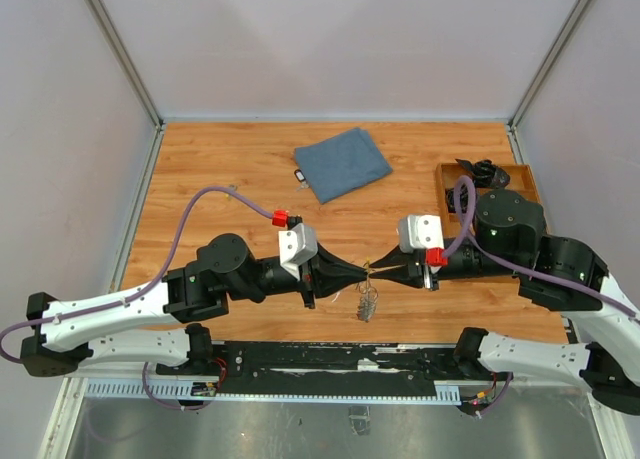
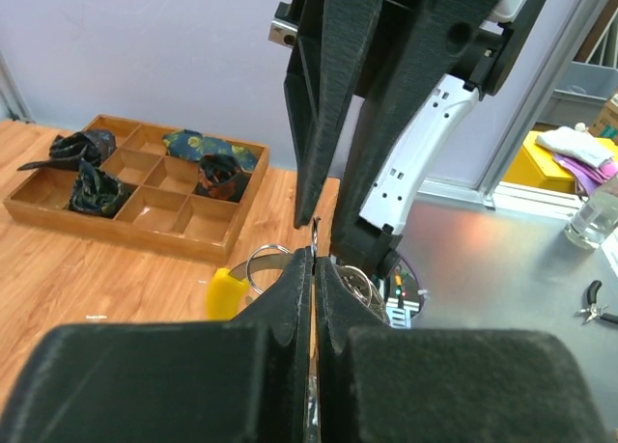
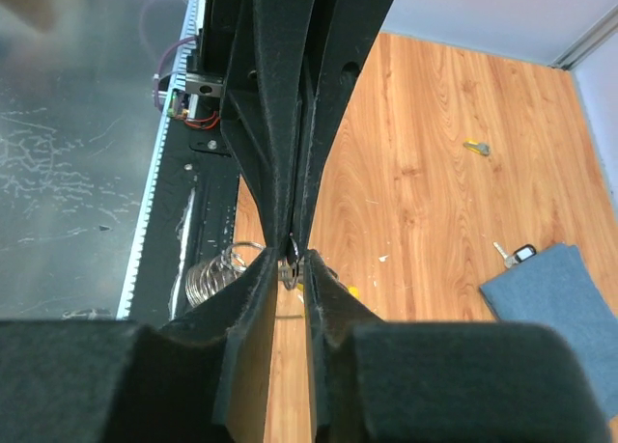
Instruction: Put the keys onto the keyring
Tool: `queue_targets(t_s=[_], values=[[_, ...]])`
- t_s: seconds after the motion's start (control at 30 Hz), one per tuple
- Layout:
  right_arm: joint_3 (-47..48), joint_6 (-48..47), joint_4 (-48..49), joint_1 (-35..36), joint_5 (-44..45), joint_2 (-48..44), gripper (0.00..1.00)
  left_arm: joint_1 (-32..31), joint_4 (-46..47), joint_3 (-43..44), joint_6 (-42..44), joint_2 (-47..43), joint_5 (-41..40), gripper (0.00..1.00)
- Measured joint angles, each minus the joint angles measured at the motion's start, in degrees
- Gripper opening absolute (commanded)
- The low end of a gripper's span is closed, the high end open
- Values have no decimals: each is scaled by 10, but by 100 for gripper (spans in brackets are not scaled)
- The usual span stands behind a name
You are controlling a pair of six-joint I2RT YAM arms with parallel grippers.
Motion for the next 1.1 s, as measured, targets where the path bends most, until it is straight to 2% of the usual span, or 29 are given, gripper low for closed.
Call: queue_targets(t_s=[0.2,0.43,0.87,1.1], values=[[-39,7,34,0,12,-43,35,0,-1,-4,0,-14,-5,1],[-69,24,62,0,16,-64,38,0,-4,-3,10,-24,17,1],[-76,50,74,0,-32,-38,32,0,-36,7,30,-15,43,1],[-76,53,67,0,-49,-21,22,0,-52,13,36,-15,46,1]])
